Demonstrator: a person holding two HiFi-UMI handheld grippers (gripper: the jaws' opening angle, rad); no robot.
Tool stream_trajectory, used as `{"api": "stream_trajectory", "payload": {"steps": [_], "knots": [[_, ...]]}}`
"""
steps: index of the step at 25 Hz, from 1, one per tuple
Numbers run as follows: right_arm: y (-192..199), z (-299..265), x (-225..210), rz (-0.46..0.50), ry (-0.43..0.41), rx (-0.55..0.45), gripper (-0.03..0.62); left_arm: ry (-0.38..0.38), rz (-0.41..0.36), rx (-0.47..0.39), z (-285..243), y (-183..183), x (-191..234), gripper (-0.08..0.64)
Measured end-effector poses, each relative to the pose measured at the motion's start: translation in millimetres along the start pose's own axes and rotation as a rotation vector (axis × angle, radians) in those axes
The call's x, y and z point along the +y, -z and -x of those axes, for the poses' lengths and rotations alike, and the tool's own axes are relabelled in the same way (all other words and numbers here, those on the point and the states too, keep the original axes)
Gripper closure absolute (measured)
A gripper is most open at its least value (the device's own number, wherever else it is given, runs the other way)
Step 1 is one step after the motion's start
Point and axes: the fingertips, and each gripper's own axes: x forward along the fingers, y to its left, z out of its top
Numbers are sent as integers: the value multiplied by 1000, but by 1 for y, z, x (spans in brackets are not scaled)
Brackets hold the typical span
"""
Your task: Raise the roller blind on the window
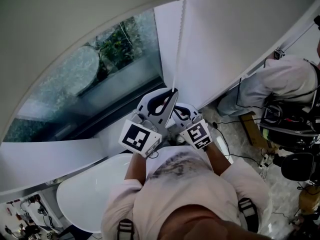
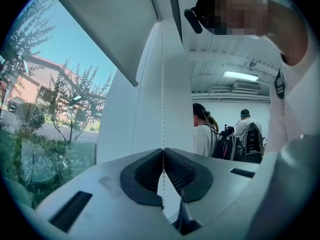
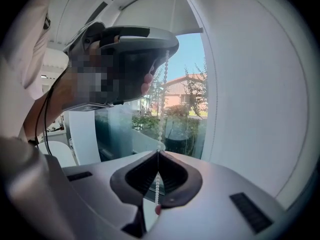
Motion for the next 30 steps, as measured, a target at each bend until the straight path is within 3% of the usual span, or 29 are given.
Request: {"api": "stream_trajectory", "payload": {"steps": [30], "knots": [[75,-17,7,-64,-42,172,529,1,60,129,3,82,2,554]]}}
